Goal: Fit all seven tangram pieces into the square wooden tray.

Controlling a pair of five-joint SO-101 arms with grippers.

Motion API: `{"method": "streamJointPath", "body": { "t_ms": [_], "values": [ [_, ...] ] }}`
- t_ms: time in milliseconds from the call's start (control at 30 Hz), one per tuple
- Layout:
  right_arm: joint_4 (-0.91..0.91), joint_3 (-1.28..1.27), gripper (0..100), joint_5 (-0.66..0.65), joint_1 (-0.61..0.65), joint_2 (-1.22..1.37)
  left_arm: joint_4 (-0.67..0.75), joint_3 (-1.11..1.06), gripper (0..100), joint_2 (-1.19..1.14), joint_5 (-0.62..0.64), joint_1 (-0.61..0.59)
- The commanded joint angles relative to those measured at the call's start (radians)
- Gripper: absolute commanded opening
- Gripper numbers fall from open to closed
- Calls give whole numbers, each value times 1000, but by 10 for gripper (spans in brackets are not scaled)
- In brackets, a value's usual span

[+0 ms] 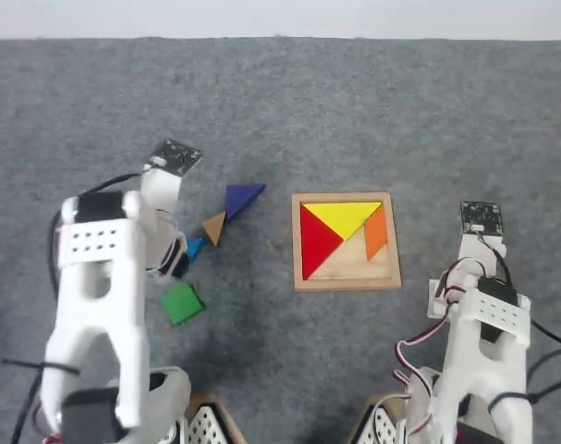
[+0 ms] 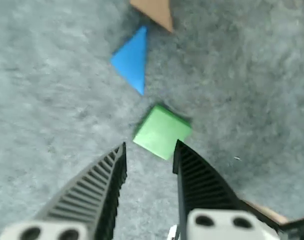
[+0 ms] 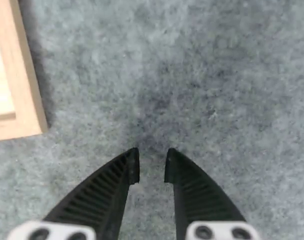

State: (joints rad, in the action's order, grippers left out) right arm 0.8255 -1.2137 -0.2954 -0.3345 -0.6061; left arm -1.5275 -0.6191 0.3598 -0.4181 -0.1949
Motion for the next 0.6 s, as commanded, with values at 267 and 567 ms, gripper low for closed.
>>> {"method": "streamJointPath", "body": {
  "t_ms": [267,567],
  "values": [
    [-56,-12,108,-8,-13,-33,11,-199,181,-20,-212,48],
    [-54,-12,108,-8,-13,-33,120,-239,197,-23,-250,34]
  ]
}}
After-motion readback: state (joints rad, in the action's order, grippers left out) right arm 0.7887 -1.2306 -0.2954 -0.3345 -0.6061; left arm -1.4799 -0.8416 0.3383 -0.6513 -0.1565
